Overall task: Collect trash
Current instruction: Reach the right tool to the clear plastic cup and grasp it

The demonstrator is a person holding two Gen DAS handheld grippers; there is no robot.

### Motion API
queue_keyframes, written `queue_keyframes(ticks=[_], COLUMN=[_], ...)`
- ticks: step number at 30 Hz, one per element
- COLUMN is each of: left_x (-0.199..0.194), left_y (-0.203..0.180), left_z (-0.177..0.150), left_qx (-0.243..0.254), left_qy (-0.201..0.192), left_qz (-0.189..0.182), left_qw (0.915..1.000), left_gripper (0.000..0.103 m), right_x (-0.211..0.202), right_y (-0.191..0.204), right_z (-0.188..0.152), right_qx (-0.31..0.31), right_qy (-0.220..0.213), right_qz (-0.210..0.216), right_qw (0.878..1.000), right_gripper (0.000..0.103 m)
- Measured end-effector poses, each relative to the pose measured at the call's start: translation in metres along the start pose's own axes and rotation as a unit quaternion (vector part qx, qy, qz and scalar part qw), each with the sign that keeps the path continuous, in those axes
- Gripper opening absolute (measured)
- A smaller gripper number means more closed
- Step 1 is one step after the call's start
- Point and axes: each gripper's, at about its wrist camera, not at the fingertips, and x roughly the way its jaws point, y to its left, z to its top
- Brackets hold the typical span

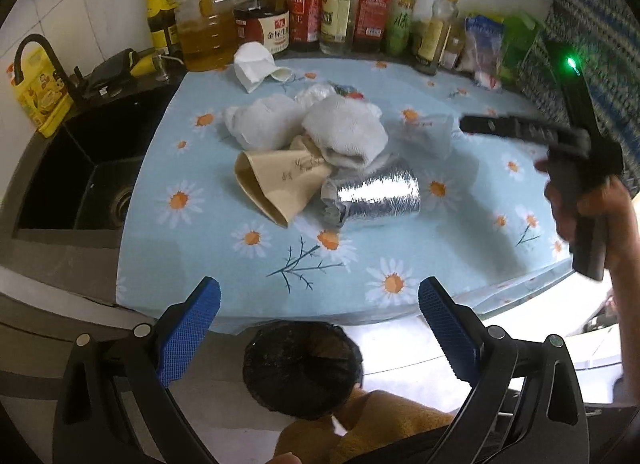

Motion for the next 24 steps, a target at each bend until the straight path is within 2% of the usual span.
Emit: queue_keyframes(ticks=[3, 5, 8, 12, 18, 24], left_x=[0.006, 0.009, 0.012, 0.012, 0.015, 0.014], left_y=[-0.003, -0.004, -0.004, -0.006, -0.009, -0.012], left_z=[-0.005, -0.008, -0.011, -0.011, -0.006, -0.001], left_qx=[-0.015, -0.024, -0.039, -0.055, -0.064, -0.065], left_qy=[0.013, 0.016, 0.022, 0.02, 0.015, 0.003], left_qz=[-0.001, 0.006, 0.013, 0.017, 0.018, 0.021], left_qw=[0.9998, 0.9996, 0.9989, 0.9982, 0.9977, 0.9976], left_gripper=[0.096, 0.096, 0.096, 0.096, 0.096, 0.096], right_x=[0.021, 0.035, 0.048, 0.056, 0.064, 0.061], right_y=[-0.009, -0.013, -0.017, -0.022, -0.023, -0.015], right_z=[0.008, 0.011, 0.014, 0.015, 0.016, 0.014], right_qx=[-0.019, -0.031, -0.052, -0.059, -0.066, -0.081], right_qy=[0.014, 0.029, 0.041, 0.049, 0.064, 0.064], right_qz=[0.013, 0.021, 0.021, 0.035, 0.039, 0.051], right_qw=[1.0, 0.999, 0.998, 0.996, 0.995, 0.993], right_gripper=[0.098, 0.088, 0.083, 0.081, 0.062, 0.062])
